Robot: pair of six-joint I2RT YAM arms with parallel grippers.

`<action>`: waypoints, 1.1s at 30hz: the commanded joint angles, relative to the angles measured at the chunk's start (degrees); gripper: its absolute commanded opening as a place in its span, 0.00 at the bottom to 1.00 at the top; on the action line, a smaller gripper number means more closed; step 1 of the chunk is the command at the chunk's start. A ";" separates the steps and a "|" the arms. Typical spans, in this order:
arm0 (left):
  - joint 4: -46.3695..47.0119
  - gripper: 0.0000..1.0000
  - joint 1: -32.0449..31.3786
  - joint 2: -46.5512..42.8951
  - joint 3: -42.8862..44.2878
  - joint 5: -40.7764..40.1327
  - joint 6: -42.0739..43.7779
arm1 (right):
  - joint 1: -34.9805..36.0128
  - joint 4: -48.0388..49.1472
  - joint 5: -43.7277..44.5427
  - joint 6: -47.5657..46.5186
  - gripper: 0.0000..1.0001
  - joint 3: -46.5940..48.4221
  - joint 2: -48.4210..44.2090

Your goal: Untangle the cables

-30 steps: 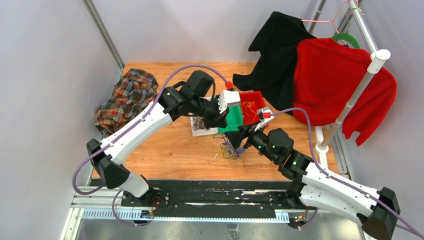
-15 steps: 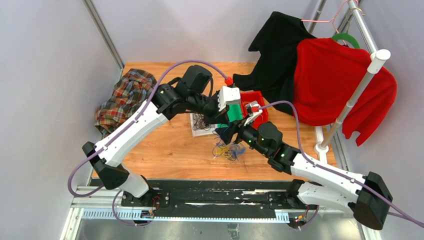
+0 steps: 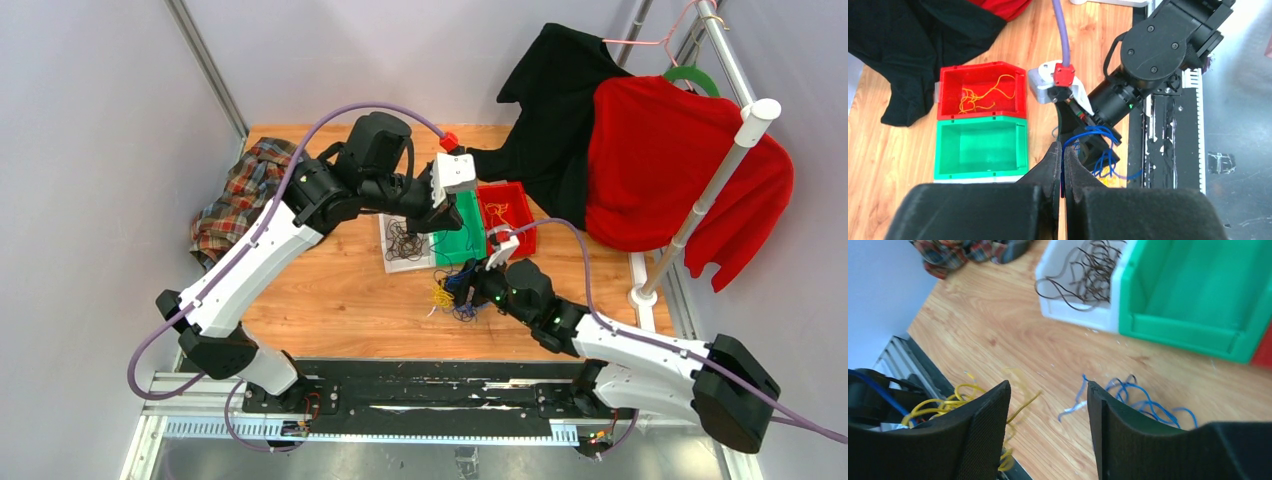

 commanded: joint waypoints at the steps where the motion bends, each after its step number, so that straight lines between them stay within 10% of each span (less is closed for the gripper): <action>1: -0.18 0.01 -0.64 -1.53 0.30 -1.75 0.75 | -0.59 -4.66 5.88 -0.42 0.62 -2.43 -7.46; 10: -0.21 0.01 -2.04 -1.18 -3.35 -3.68 0.71 | -0.69 -13.48 5.82 -10.79 0.76 2.37 -26.65; 33: -0.20 0.01 -4.70 -0.46 -1.68 -4.70 3.55 | -0.57 1.22 -17.47 -6.91 0.73 10.01 -9.49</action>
